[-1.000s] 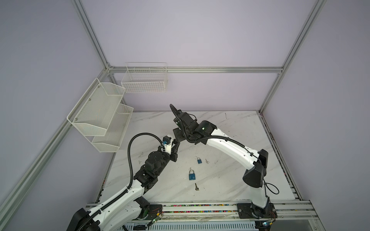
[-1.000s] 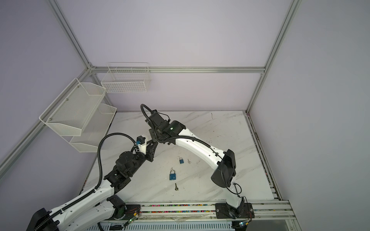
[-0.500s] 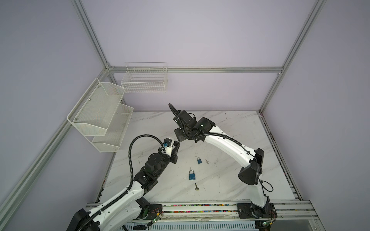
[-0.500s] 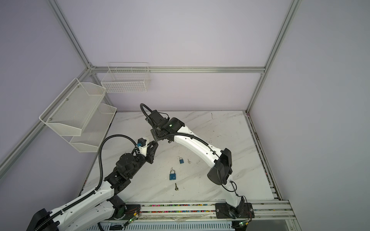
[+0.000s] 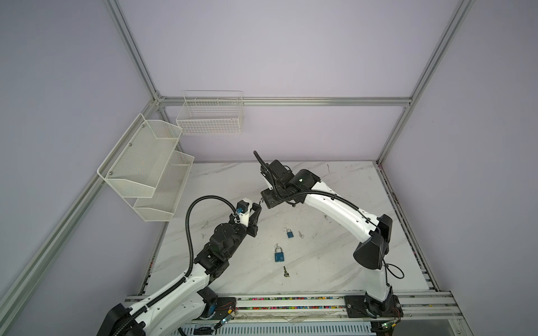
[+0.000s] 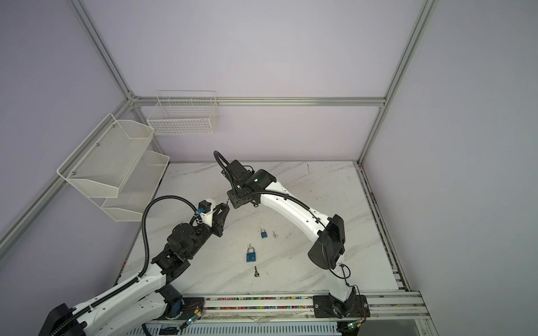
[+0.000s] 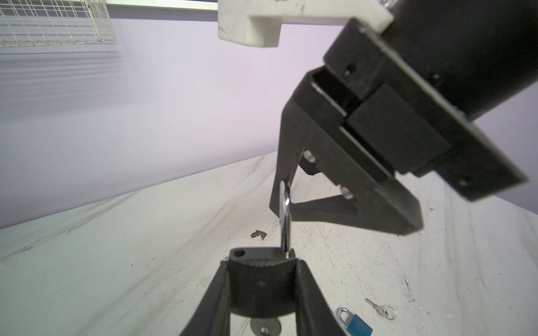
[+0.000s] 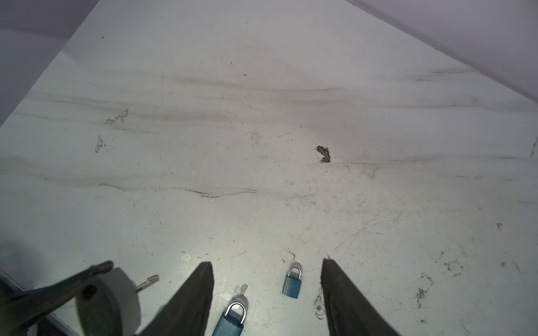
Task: Unlock with the key
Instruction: 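Raise the right gripper away while the left gripper holds the opened padlock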
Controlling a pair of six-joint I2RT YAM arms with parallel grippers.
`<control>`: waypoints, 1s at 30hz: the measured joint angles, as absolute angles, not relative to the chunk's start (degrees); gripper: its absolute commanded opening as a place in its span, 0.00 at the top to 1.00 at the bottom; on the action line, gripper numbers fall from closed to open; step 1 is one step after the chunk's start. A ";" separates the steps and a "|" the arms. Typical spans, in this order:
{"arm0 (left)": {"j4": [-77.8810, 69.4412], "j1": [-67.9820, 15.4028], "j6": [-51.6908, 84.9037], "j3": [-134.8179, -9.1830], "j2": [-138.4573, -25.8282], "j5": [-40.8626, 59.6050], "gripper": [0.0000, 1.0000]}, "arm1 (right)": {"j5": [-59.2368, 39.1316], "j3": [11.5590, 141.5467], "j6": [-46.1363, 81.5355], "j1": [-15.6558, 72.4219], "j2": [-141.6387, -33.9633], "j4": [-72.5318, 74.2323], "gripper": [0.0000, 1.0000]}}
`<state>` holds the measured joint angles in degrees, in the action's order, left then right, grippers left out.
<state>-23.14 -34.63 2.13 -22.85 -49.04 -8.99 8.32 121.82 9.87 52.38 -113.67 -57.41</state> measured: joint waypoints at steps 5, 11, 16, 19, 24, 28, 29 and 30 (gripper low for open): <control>-23.14 -34.63 1.34 -22.85 -49.19 -7.53 1.00 | 7.33 122.39 9.54 51.72 -110.96 -56.38 0.33; -23.11 -34.63 0.80 -22.85 -50.57 -5.80 1.00 | 2.72 124.79 8.91 51.33 -111.48 -55.18 0.33; -23.27 -34.63 0.80 -22.85 -50.83 -5.72 1.00 | 0.12 124.81 8.58 50.98 -112.60 -55.05 0.32; -23.81 -34.63 0.80 -22.85 -50.83 -5.72 1.00 | -0.84 123.74 8.47 50.30 -112.60 -55.07 0.32; -24.64 -34.63 0.78 -22.85 -50.83 -5.74 1.00 | -2.42 121.36 8.08 49.19 -112.55 -54.96 0.32; -25.30 -34.63 0.80 -22.85 -50.83 -5.76 1.00 | -3.42 119.00 7.42 49.06 -112.40 -55.05 0.32; -25.54 -34.63 0.80 -22.85 -50.83 -5.78 1.00 | -3.84 118.56 7.22 49.06 -112.27 -55.02 0.32; -25.82 -34.63 0.80 -22.85 -50.83 -5.87 1.00 | -3.99 117.99 7.14 49.06 -112.12 -55.05 0.32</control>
